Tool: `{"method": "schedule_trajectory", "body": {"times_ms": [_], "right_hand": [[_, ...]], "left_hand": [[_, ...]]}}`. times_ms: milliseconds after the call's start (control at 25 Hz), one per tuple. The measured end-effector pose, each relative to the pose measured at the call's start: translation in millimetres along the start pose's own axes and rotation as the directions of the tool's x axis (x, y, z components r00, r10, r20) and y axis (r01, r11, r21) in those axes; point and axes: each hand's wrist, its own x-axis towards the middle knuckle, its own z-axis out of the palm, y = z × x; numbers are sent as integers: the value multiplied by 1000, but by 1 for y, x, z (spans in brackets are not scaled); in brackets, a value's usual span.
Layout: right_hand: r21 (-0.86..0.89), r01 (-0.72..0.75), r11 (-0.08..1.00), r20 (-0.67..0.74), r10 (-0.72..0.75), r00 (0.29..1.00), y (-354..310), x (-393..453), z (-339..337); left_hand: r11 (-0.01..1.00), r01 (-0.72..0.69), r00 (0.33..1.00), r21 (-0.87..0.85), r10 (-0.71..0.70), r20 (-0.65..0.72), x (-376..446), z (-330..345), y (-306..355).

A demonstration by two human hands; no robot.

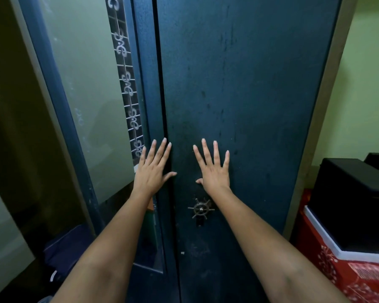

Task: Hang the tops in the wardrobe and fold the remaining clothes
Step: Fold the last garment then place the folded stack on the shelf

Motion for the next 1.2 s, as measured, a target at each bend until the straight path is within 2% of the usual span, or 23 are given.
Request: {"method": "schedule_trajectory", "body": {"times_ms": [160,440,640,960,1200], "right_hand": [[-29,-8,1000,14,9,1000,-2,7,3],[-82,-46,996,20,48,999,-4,21,11],[-104,-50,993,36,54,998,-4,30,16],[-98,-33,995,44,37,998,0,44,28],[-120,-19,993,-8,18,1000,1,50,34]], "left_hand": [[994,-55,998,94,51,38,8,13,2],[995,6,993,104,-17,113,25,26,13],[985,10,984,173,-40,171,37,28,19],[983,48,974,176,-85,211,49,32,23],[984,100,958,146,-135,252,52,36,30]]}}
